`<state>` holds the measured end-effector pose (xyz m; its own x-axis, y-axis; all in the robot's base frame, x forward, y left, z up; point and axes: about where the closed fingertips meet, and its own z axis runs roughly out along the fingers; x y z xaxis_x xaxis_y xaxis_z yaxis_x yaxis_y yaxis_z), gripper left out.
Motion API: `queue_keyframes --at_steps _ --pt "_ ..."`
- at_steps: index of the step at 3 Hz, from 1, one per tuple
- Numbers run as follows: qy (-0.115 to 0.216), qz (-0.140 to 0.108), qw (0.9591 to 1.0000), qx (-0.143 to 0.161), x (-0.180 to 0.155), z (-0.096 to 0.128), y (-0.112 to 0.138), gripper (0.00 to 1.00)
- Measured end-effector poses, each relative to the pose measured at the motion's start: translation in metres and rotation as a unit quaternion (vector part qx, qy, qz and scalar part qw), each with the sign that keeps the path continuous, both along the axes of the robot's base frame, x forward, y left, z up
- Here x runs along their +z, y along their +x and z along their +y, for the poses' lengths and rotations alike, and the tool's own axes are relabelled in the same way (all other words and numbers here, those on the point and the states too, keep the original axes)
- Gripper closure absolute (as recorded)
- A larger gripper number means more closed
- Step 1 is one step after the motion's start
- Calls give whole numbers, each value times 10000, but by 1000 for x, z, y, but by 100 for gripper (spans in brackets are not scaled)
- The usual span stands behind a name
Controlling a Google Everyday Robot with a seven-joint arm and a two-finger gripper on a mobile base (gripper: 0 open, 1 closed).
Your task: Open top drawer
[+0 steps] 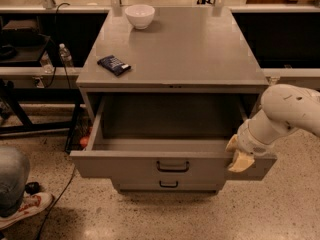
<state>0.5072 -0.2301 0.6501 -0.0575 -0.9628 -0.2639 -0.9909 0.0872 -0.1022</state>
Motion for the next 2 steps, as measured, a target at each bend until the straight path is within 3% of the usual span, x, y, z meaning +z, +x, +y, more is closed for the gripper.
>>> queue_keyframes --at_steps 1,2 --pt "-9 -18 10000 -13 1 0 -1 100" --pt "-80 -218 9995 -207 9 -5 -18 100"
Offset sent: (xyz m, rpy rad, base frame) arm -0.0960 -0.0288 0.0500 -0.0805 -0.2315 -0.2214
